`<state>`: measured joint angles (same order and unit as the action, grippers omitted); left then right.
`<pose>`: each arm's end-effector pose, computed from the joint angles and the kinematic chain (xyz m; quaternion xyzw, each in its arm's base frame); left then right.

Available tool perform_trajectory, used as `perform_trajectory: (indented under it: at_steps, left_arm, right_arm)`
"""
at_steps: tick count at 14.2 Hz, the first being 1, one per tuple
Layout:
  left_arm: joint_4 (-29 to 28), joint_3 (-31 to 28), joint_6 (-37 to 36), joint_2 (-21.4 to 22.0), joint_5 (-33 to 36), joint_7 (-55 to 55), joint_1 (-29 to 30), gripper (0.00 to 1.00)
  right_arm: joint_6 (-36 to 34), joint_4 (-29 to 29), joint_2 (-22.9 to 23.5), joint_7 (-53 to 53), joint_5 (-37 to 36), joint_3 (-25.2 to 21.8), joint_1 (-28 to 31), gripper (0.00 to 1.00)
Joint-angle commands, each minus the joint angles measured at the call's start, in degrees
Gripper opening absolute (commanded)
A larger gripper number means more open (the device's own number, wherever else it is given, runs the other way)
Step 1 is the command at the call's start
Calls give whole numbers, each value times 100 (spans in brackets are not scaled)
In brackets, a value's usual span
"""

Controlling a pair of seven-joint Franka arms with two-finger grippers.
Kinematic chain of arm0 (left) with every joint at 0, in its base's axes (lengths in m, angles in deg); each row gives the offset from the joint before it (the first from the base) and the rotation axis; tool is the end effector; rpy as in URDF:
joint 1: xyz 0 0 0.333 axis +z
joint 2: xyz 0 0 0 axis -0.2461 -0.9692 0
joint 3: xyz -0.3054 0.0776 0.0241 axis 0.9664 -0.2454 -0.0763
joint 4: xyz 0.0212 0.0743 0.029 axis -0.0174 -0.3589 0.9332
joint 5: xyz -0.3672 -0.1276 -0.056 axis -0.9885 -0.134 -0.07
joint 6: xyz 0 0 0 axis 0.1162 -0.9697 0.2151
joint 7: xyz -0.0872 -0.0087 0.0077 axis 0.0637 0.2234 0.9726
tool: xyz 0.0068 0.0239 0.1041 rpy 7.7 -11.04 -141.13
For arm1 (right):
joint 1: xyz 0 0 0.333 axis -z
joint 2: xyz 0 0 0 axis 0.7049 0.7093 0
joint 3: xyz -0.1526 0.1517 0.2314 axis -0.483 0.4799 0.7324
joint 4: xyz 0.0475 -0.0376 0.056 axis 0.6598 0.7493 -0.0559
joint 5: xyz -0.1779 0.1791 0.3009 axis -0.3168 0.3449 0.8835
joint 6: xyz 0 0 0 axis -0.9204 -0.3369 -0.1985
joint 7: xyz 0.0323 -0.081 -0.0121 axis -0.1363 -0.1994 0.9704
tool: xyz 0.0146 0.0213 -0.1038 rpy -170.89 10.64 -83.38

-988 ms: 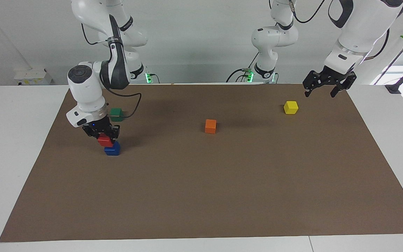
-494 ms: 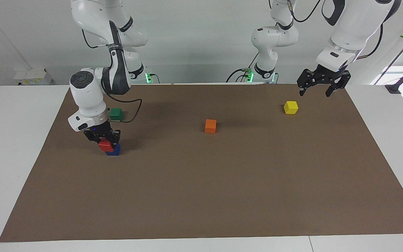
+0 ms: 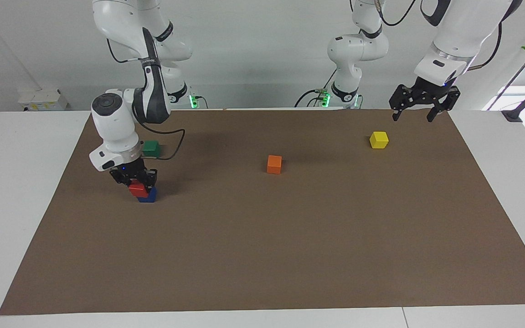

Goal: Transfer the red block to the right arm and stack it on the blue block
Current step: 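Lower the red cube onto the blue cube and open the right gripper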

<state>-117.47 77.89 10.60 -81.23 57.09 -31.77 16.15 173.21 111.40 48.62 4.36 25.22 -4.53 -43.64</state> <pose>0.5291 -0.0639 0.6349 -0.9973 0.0712 -0.0152 0.0071 0.5544 -0.0098 0.3478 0.9953 -0.0605 0.0670 0.0351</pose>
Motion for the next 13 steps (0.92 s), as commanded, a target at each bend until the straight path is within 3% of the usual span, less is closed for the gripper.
perform_trajectory:
  at_steps: [1, 7, 13]
  left_arm:
    - [-33, -7, 7, 62, 91, -61, 4, 100]
    - [-42, -7, 7, 62, 91, -61, 4, 100]
    - [-42, -7, 7, 62, 91, -61, 4, 100]
  right_arm:
    - [148, 116, -70, -161, 91, 70, 85, 95]
    - [-1, -59, -96, -109, 197, 79, 67, 100]
    - [-1897, -1323, -447, 997, 197, 62, 85, 100]
